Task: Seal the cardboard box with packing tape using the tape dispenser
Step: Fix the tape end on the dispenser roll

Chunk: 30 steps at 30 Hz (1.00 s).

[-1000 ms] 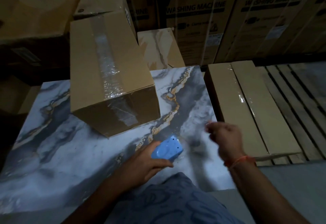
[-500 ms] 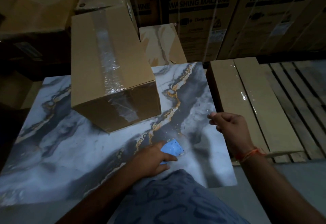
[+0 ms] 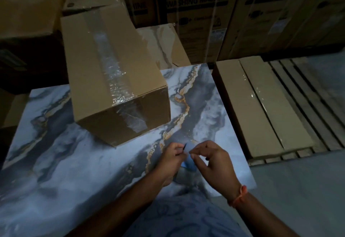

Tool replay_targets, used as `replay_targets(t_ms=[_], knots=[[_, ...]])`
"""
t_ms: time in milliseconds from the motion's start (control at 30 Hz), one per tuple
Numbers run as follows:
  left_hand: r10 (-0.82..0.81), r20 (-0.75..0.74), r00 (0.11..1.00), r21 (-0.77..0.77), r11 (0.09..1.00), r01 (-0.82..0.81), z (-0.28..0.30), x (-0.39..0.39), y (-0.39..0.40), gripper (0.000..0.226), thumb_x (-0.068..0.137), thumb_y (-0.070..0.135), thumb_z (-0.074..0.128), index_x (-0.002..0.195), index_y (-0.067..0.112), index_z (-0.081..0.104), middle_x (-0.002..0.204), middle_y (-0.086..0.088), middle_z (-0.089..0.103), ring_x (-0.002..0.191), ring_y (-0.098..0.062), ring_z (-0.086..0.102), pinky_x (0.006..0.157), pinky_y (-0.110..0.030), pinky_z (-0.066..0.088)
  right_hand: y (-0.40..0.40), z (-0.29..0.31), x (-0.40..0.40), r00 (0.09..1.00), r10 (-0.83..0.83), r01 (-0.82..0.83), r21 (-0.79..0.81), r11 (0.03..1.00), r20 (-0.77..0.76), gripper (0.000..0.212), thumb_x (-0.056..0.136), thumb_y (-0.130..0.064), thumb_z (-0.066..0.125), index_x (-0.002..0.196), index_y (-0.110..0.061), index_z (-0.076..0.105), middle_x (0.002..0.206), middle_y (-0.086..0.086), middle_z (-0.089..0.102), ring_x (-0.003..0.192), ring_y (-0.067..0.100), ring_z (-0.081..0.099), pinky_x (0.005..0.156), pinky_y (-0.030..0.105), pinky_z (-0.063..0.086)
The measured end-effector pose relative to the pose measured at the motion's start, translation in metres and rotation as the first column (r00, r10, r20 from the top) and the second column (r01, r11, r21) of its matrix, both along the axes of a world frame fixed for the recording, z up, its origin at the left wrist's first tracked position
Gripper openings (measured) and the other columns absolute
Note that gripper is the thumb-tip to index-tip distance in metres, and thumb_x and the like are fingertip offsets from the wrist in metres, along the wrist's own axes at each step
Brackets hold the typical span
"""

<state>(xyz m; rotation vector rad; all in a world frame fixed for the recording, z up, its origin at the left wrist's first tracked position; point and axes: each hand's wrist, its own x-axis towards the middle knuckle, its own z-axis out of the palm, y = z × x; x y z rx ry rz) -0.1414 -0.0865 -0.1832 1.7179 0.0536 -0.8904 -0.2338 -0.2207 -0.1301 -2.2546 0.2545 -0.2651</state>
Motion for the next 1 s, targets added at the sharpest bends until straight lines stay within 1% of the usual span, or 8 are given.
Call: replay_targets(t_ms=[67,167,300,367,567,667,867,1000], knots=[[-0.129,0.151,0.98,0.016,0.992,0.128,-0.002,0.007,0.013,0.029,0.094,0.008,0.067,0.11,0.03,0.059,0.116,0.003,0.063,0.103,-0.012,0.064,0.078,-0.025,0.056,0.016,-0.002,-0.005,0.998,-0.064,0.064,0.0,0.998,-0.008,0.012,0.086,-0.012,0.071,0.091,-0.019,0.08,0.092,-0.006,0.07,0.085,-0.001,0.062,0.074,0.0,0.038],[-0.342,0.473,0.812,0.105,0.937,0.333,-0.004,0.024,0.033,0.042,0.083,0.014,0.077,0.117,0.036,0.066,0.125,0.009,0.058,0.11,-0.011,0.063,0.088,-0.032,0.06,0.03,-0.003,-0.01,0.992,-0.125,0.125,-0.013,0.992,0.006,0.014,0.087,-0.014,0.069,0.095,-0.017,0.08,0.095,-0.004,0.068,0.087,-0.002,0.062,0.076,0.0,0.038],[-0.414,0.626,0.661,0.049,0.867,0.496,0.006,0.035,0.033,0.03,0.082,0.014,0.08,0.107,0.03,0.075,0.116,0.009,0.063,0.103,-0.007,0.064,0.086,-0.023,0.055,0.033,0.001,-0.013,0.986,-0.168,0.168,-0.043,0.985,-0.01,0.021,0.089,-0.022,0.062,0.1,-0.018,0.079,0.097,-0.005,0.066,0.091,-0.002,0.061,0.077,0.002,0.039],[-0.396,0.652,0.646,0.006,0.856,0.518,0.009,0.036,0.029,0.02,0.083,0.015,0.081,0.101,0.023,0.078,0.107,0.006,0.068,0.096,-0.008,0.066,0.084,-0.019,0.051,0.032,0.003,-0.014,0.984,-0.175,0.173,-0.072,0.982,-0.017,0.025,0.091,-0.024,0.06,0.107,-0.02,0.078,0.096,-0.004,0.063,0.09,0.005,0.061,0.076,0.005,0.039],[-0.296,0.659,0.691,-0.066,0.893,0.446,0.013,0.031,0.02,0.008,0.091,0.011,0.074,0.094,0.013,0.081,0.095,0.004,0.078,0.091,-0.002,0.069,0.078,-0.012,0.05,0.03,-0.003,-0.02,0.968,-0.249,0.248,-0.139,0.959,0.012,0.045,0.091,-0.019,0.065,0.135,-0.018,0.061,0.103,-0.002,0.063,0.096,0.014,0.061,0.076,0.028,0.053],[-0.292,0.592,0.751,-0.085,0.904,0.418,0.012,0.032,0.017,0.009,0.093,0.018,0.072,0.094,0.014,0.081,0.091,0.005,0.078,0.088,-0.006,0.071,0.077,-0.022,0.056,0.032,-0.008,-0.02,0.919,-0.393,0.394,0.048,0.918,-0.018,0.066,0.089,-0.022,0.073,0.148,-0.02,0.044,0.111,-0.01,0.067,0.102,0.005,0.063,0.072,0.02,0.053],[-0.323,0.396,0.859,-0.073,0.922,0.381,0.011,0.03,0.013,0.012,0.095,0.021,0.071,0.095,0.014,0.081,0.089,0.001,0.081,0.086,-0.012,0.075,0.08,-0.025,0.058,0.033,-0.018,-0.009,0.852,-0.515,0.515,0.336,0.789,-0.095,0.039,0.089,-0.016,0.074,0.126,-0.022,0.061,0.08,0.0,0.073,0.082,0.01,0.071,0.07,0.028,0.055],[-0.285,0.24,0.928,-0.08,0.947,0.311,0.007,0.027,0.018,0.029,0.094,0.02,0.072,0.122,0.018,0.073,0.091,-0.004,0.082,0.09,-0.015,0.078,0.086,-0.034,0.063,0.038,-0.026,-0.006,0.81,-0.564,0.574,0.412,0.708,-0.16,0.031,0.087,-0.015,0.076,0.112,-0.023,0.061,0.071,0.003,0.073,0.075,0.017,0.072,0.074,0.042,0.058]])
